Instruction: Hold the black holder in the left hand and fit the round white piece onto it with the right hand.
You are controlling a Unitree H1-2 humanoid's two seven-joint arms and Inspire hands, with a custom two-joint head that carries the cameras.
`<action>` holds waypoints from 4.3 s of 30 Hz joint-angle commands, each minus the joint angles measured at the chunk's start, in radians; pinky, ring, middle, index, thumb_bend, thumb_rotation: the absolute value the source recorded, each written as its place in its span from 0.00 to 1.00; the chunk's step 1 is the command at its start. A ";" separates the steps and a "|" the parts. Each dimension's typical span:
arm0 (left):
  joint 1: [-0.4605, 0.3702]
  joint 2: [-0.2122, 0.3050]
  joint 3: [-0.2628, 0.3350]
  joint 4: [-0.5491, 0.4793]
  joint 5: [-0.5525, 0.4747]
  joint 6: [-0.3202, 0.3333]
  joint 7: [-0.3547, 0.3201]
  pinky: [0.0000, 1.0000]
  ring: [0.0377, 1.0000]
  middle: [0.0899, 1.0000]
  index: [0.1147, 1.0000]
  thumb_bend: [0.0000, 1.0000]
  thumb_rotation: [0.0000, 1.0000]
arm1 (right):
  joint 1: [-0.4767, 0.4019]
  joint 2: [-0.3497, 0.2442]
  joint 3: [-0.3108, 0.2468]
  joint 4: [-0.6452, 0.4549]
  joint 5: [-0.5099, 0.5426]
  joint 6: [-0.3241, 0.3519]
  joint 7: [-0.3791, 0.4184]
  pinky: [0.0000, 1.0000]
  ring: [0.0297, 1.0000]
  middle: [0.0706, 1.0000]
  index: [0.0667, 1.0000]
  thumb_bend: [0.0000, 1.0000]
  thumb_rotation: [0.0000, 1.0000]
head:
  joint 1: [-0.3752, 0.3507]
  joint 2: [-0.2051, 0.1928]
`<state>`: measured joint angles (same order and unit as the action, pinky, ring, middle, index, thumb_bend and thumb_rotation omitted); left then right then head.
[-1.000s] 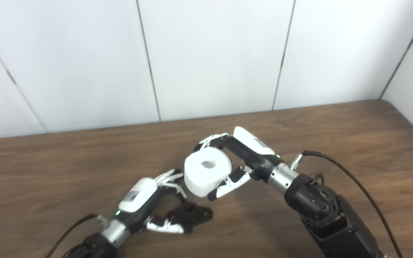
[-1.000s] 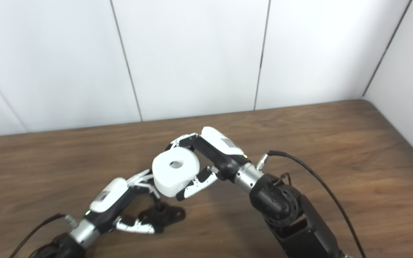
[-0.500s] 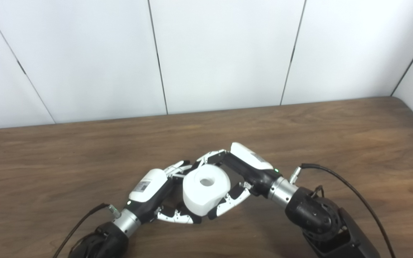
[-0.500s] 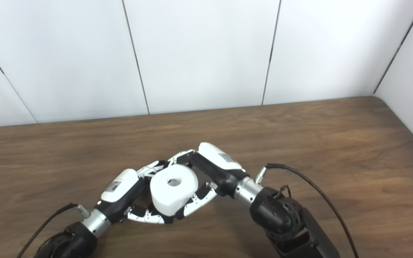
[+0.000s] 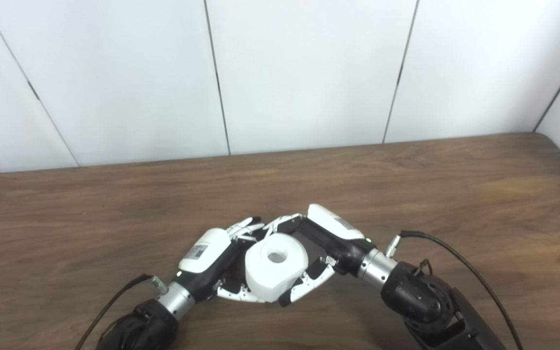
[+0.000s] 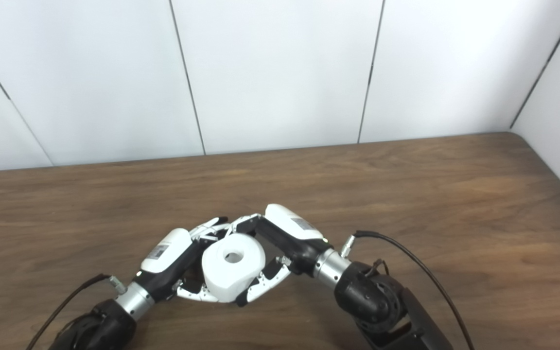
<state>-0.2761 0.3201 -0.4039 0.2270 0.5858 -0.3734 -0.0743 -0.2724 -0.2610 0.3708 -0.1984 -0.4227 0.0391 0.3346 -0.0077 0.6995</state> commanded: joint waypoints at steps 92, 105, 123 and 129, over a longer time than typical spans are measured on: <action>0.032 -0.001 -0.034 -0.011 0.024 0.066 -0.063 0.90 0.97 0.89 0.41 0.52 0.06 | -0.120 -0.038 0.022 0.123 -0.043 -0.031 0.080 0.68 0.75 0.72 0.44 0.52 0.13 | 0.018 0.037; 0.032 0.003 -0.031 -0.006 0.021 0.062 -0.061 0.90 0.96 0.88 0.41 0.52 0.06 | -0.109 -0.054 0.021 0.069 -0.081 0.023 0.091 0.65 0.76 0.84 0.96 0.87 0.25 | 0.015 0.036; 0.028 0.006 -0.027 -0.001 0.014 0.061 -0.064 0.91 0.97 0.89 0.41 0.52 0.06 | -0.110 -0.047 -0.034 0.047 -0.075 0.012 0.052 0.66 0.79 0.94 1.00 1.00 0.31 | 0.013 0.039; 0.026 0.004 -0.027 -0.001 0.014 0.065 -0.066 0.92 0.96 0.88 0.41 0.52 0.06 | -0.108 -0.048 -0.042 0.049 -0.068 0.007 0.052 0.67 0.79 0.93 1.00 1.00 0.31 | 0.015 0.041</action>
<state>-0.2686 0.3149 -0.4074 0.1984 0.5833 -0.3382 -0.0812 -0.3614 -0.3018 0.3462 -0.1218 -0.4979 0.0542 0.3973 0.0061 0.7394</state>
